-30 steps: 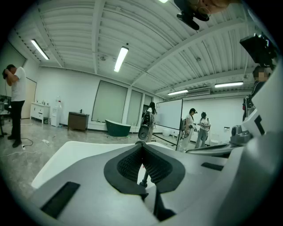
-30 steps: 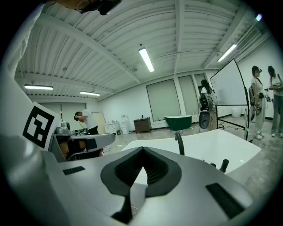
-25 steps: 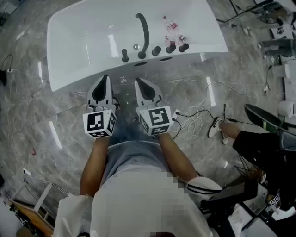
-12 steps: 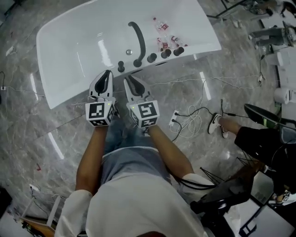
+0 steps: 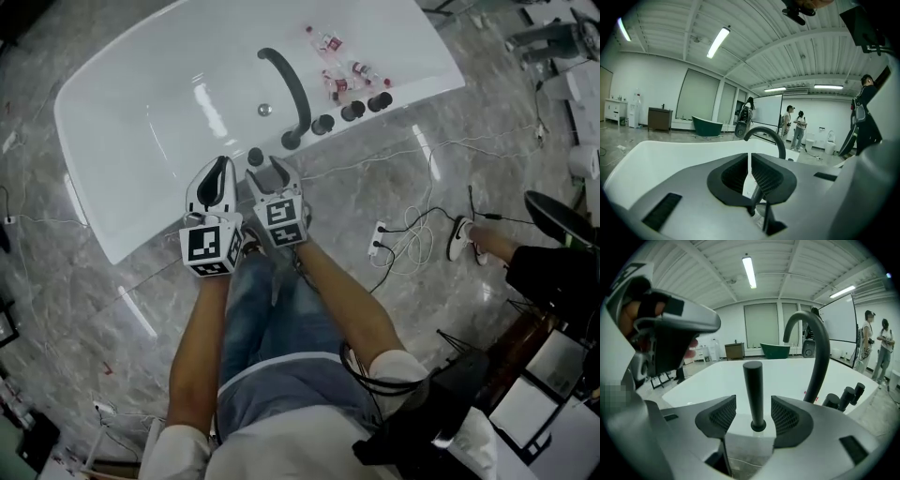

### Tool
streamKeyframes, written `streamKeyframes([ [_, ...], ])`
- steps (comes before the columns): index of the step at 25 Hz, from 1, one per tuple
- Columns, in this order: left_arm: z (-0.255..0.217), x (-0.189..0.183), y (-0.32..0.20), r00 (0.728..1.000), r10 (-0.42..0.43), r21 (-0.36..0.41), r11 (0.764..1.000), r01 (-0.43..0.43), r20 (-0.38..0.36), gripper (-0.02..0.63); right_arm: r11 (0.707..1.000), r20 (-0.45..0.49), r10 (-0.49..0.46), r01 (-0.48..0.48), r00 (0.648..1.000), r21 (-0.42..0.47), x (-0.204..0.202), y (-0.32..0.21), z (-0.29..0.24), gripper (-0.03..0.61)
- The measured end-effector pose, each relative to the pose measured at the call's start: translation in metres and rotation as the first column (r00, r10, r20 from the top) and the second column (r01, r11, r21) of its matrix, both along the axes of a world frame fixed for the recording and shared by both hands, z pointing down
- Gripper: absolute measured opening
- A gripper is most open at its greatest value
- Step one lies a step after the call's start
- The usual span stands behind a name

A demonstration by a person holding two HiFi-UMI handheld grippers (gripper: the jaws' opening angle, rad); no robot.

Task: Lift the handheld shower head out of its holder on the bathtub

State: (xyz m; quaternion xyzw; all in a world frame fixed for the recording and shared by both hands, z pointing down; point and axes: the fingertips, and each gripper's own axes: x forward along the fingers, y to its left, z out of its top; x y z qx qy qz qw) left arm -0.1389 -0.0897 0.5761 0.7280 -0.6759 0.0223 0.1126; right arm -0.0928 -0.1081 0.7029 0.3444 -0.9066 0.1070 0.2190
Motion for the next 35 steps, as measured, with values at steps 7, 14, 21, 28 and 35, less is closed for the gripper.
streamKeyframes([
  [7,0.034,-0.009,-0.002,1.0,0.019,0.013,1.0,-0.019,0.011,0.02,0.999,-0.112,0.016,-0.011,0.994,0.046,-0.02,-0.021,0.059,0.213],
  [14,0.04,-0.032,-0.004,1.0,-0.001,0.041,0.999,0.001,0.02,0.02,0.994,-0.07,0.007,0.0,0.998,0.106,-0.025,-0.017,0.041,0.141],
  [21,-0.026,-0.051,0.0,0.998,-0.013,0.085,0.996,0.007,0.067,0.018,0.983,0.094,-0.021,0.004,0.995,0.184,-0.017,0.003,-0.104,0.14],
  [28,-0.143,-0.042,-0.024,0.997,0.065,0.135,0.988,-0.071,0.047,0.018,0.969,0.203,-0.011,-0.04,0.979,0.243,-0.009,-0.002,-0.285,0.141],
  [35,-0.319,-0.018,-0.028,0.991,0.134,0.217,0.968,-0.126,-0.022,0.018,0.97,0.357,0.0,-0.087,0.934,0.228,0.013,0.009,-0.47,0.141],
])
